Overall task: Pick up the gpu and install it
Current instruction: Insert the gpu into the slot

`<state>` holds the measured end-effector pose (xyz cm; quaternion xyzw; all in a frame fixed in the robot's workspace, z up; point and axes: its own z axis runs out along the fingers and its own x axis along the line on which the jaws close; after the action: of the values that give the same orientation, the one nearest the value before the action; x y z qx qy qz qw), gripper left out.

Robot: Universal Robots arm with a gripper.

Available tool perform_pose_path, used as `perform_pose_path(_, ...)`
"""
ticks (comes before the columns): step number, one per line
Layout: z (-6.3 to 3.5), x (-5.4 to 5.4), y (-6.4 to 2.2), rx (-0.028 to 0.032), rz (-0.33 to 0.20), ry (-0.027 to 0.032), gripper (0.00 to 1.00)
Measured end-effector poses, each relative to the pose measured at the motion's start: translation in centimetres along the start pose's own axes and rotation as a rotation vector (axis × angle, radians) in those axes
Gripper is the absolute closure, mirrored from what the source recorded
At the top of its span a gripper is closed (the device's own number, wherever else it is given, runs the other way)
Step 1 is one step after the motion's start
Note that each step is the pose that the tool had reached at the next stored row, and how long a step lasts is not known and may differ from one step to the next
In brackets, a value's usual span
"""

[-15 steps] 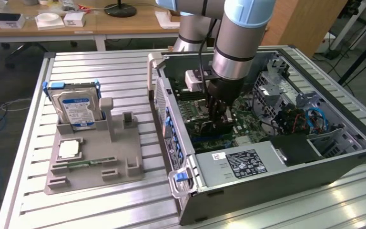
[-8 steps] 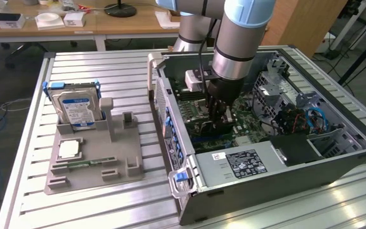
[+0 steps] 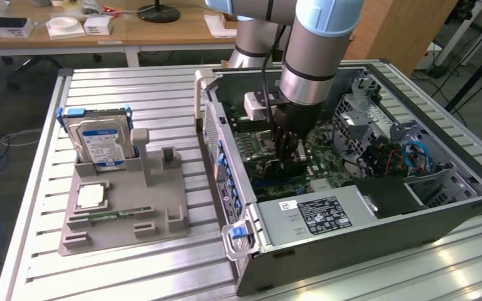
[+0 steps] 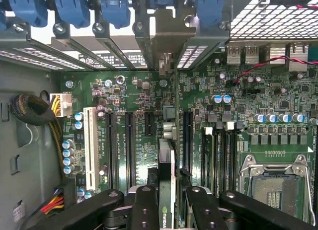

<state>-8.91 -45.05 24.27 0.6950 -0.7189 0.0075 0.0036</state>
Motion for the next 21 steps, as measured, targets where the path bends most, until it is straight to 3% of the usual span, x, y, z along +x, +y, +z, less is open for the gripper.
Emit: perform_pose_path(21,-0.13,0.01,-0.01,-0.0002,0.0,0.0015,0.74)
